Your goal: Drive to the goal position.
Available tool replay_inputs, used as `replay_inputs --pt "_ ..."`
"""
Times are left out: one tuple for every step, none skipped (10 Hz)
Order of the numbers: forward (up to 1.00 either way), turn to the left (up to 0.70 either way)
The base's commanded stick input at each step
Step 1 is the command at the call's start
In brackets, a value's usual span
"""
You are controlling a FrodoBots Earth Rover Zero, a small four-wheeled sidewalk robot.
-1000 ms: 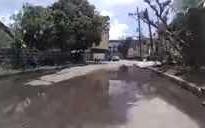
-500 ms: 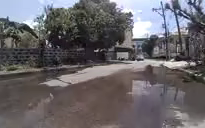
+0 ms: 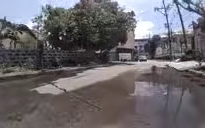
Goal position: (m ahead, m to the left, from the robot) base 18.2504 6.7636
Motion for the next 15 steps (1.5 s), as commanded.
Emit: replay_inputs --pt "1.0 0.0" --pt "1.0 -0.02" --pt "1.0 -0.02" --pt "1.0 0.0" --pt "1.0 -0.02" --pt "1.0 -0.04" --pt "1.0 -0.24" --pt "1.0 -0.39" --pt "1.0 -0.4" --pt "1.0 -0.4" --pt "1.0 -0.39" --pt "1.0 -0.1" --pt "1.0 -0.01" --pt "1.0 0.0" --pt "1.0 0.0"
